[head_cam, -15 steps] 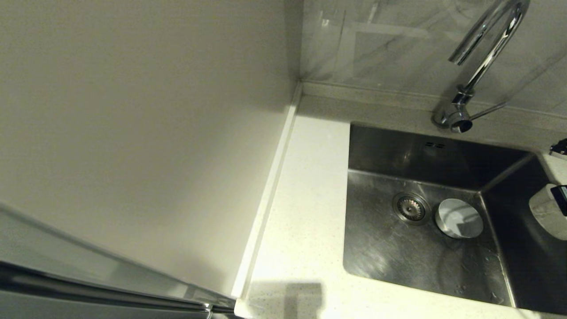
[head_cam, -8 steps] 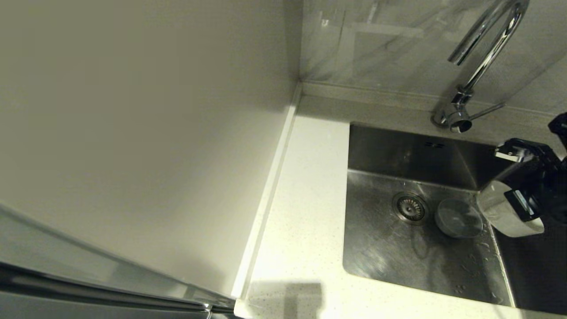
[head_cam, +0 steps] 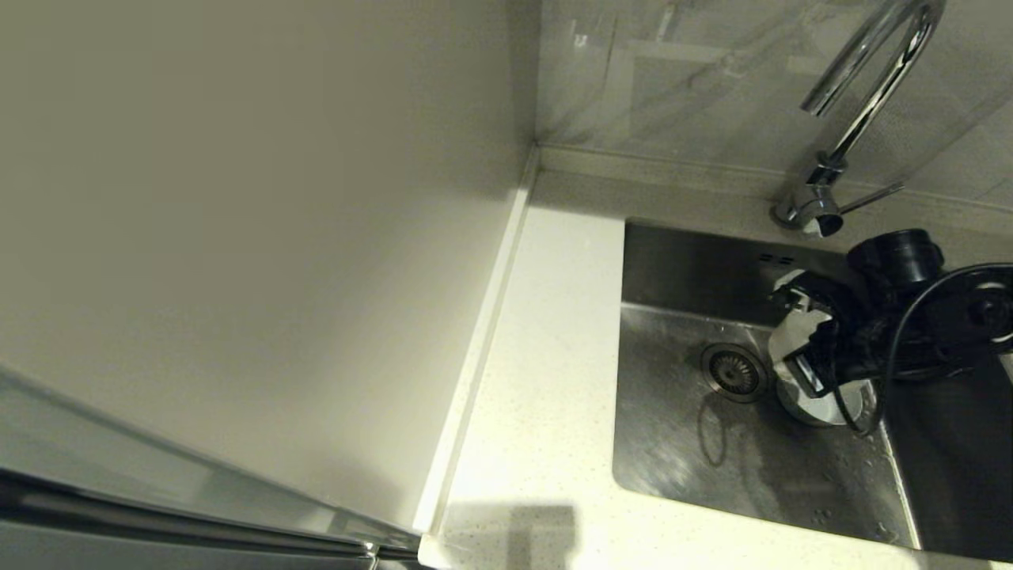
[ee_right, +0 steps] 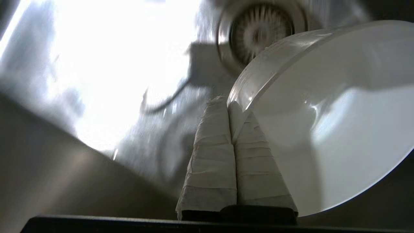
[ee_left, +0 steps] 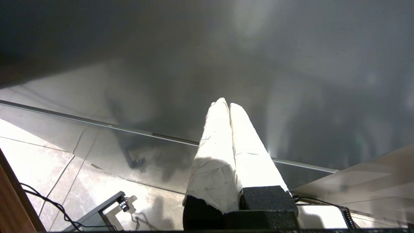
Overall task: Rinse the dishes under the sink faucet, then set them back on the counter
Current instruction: Put a bowl into the sink
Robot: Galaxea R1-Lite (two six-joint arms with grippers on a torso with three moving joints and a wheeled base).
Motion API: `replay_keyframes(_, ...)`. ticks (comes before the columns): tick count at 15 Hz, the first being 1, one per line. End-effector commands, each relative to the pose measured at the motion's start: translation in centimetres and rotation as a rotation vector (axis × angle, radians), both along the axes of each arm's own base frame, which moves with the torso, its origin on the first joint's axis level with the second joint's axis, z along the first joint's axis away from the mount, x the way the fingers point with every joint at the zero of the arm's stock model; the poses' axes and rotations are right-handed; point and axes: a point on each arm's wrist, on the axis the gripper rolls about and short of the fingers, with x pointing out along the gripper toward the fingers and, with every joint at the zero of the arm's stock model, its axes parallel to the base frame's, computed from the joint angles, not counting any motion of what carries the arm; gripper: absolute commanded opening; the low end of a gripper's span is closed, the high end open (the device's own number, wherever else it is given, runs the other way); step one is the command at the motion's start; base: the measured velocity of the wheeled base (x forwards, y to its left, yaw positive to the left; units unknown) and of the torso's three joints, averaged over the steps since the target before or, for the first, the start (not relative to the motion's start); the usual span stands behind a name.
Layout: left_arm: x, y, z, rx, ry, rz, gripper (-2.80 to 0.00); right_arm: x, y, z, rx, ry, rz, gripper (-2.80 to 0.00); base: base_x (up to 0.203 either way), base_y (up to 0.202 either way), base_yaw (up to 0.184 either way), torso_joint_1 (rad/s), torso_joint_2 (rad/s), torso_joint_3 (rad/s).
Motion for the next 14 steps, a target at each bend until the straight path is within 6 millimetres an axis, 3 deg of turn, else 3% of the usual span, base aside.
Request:
replay_keyframes(1,0.0,0.0,0.0,-0.001,-0.003,0.001,-2.80,1.6,1.5,-3.0,-0.024,-0.022,0.025,-2.80,0.000,0.000,0.000,0.000,0.00,0.000)
replay_keyframes(6,0.0,0.0,0.0,-0.001,-0.003,0.001,-2.80,2.8,2.8,-7.2,-0.065,0.028,0.025,-2.80,0.000,0.000,0.000,0.000,0.00,0.000)
replay_keyframes(14,0.0,0.0,0.0,0.000,-0.004,0.001,-2.80,4.7,3.1,-11.0,-0.085,0.044,0.014,-2.80,0.000,0.000,0.000,0.000,0.00,0.000)
